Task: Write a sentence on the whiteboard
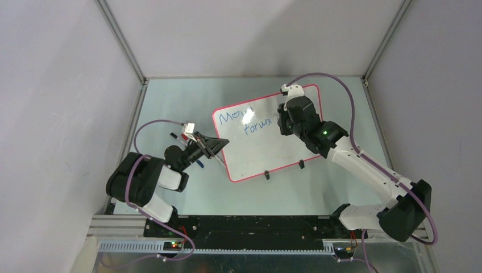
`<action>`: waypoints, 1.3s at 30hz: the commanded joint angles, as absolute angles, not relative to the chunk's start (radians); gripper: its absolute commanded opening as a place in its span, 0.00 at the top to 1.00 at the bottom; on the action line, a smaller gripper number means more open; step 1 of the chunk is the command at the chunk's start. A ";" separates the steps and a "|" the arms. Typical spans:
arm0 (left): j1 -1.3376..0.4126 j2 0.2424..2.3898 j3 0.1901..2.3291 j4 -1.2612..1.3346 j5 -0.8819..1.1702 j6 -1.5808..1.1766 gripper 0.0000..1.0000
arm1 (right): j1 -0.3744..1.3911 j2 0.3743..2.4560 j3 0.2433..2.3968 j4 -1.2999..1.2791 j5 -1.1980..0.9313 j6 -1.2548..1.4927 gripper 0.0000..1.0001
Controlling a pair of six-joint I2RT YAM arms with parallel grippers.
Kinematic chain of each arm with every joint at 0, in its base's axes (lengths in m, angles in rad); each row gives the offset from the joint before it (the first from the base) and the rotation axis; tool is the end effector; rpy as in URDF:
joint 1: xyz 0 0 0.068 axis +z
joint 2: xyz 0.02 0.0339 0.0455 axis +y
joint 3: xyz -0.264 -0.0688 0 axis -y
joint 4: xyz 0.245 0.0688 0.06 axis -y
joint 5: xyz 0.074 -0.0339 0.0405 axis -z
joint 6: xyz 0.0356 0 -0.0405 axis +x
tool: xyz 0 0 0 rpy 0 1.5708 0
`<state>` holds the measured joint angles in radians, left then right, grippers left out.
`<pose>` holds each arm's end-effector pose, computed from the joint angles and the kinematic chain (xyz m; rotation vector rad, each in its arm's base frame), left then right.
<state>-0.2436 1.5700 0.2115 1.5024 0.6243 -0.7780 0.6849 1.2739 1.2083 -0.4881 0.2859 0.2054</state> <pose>0.2200 -0.0761 0.1654 0.1421 1.5808 -1.2586 0.2257 0.1714 0.3529 -0.3352 2.0812 0.2314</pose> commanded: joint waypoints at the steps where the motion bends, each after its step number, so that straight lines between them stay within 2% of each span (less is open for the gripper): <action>1: -0.235 1.565 0.220 1.530 0.579 -0.717 0.92 | 0.682 1.292 1.213 -0.457 0.273 0.199 1.00; 13: -0.231 1.574 0.225 1.531 0.586 -0.725 0.96 | 0.680 1.319 1.212 -0.441 0.286 0.193 1.00; 39: -0.231 1.574 0.225 1.531 0.585 -0.726 0.96 | 0.665 1.357 1.213 -0.425 0.291 0.193 1.00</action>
<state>-0.2424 1.5700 0.2115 1.5024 0.6250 -0.7792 0.6701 1.3537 1.2079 -0.4541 0.2733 0.2012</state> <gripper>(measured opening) 0.162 0.158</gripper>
